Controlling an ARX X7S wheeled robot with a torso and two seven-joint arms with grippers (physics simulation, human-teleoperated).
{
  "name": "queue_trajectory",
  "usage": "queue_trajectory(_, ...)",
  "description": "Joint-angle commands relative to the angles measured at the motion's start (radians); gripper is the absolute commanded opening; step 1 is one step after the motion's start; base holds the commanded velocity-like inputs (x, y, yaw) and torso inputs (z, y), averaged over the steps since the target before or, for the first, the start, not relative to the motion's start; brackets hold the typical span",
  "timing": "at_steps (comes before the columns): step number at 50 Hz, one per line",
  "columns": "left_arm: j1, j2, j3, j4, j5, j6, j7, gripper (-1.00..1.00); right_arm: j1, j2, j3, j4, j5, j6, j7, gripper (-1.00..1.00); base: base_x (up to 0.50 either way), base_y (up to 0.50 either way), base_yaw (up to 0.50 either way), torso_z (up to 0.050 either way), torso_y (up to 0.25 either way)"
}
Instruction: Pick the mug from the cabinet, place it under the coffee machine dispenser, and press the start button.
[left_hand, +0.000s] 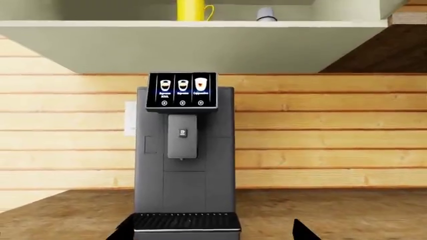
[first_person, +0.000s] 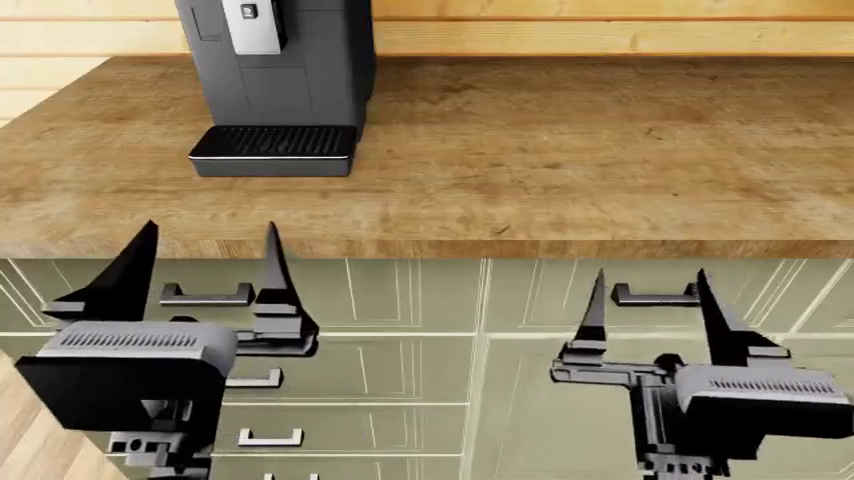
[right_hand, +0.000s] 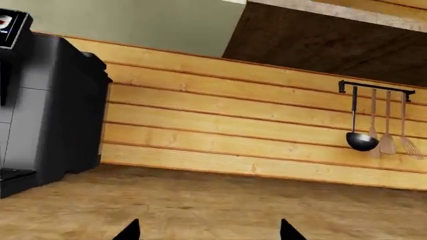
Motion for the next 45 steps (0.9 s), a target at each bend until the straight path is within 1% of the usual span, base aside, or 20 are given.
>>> queue_trajectory(1,-0.023,-0.016,-0.011,0.054,-0.016,-0.037,-0.015,1.00,0.055,0.256,0.047,-0.666,0.273,0.564,0.185,1.00,0.00,0.00,0.00,0.000,0.000)
queue_trajectory(3,-0.024,-0.020,-0.011,0.058,-0.018,-0.038,-0.019,1.00,0.082,0.384,0.007,-0.666,0.385,0.542,0.322,1.00,0.00,0.00,0.00,0.000,0.000)
queue_trajectory(6,-0.027,-0.027,-0.014,0.064,-0.022,-0.041,-0.025,1.00,0.113,0.503,-0.046,-0.666,0.477,0.507,0.446,1.00,0.00,0.00,0.00,0.000,0.000)
queue_trajectory(14,-0.036,-0.040,-0.020,0.078,-0.036,-0.049,-0.040,1.00,0.124,0.597,-0.093,-0.662,0.548,0.453,0.519,1.00,0.00,0.00,0.00,0.000,0.000)
queue_trajectory(18,-0.055,-0.049,-0.022,0.089,-0.041,-0.064,-0.046,1.00,0.187,0.638,-0.088,-0.660,0.636,0.471,0.541,1.00,0.00,0.00,0.00,0.000,0.000)
queue_trajectory(24,-0.155,-0.075,-0.036,0.110,-0.069,-0.136,-0.046,1.00,0.357,0.672,-0.066,-0.616,0.848,0.554,0.562,1.00,0.00,0.00,0.00,0.000,0.000)
queue_trajectory(26,-0.215,-0.078,-0.059,0.117,-0.117,-0.193,-0.040,1.00,0.423,0.679,-0.056,-0.588,0.950,0.581,0.574,1.00,0.00,0.00,0.00,0.000,0.000)
queue_trajectory(30,-0.309,-0.087,-0.090,0.123,-0.194,-0.284,-0.033,1.00,0.560,0.697,-0.063,-0.546,1.076,0.644,0.601,1.00,0.00,0.00,0.00,0.000,0.000)
queue_trajectory(37,-0.404,-0.100,-0.084,0.089,-0.240,-0.349,-0.017,1.00,0.753,0.686,-0.118,-0.448,1.171,0.740,0.619,1.00,0.00,0.00,0.00,0.000,0.000)
queue_trajectory(45,-0.552,-0.098,-0.128,0.003,-0.346,-0.461,-0.004,1.00,0.997,0.652,-0.185,-0.324,1.274,0.872,0.657,1.00,0.00,0.00,0.00,0.000,0.000)
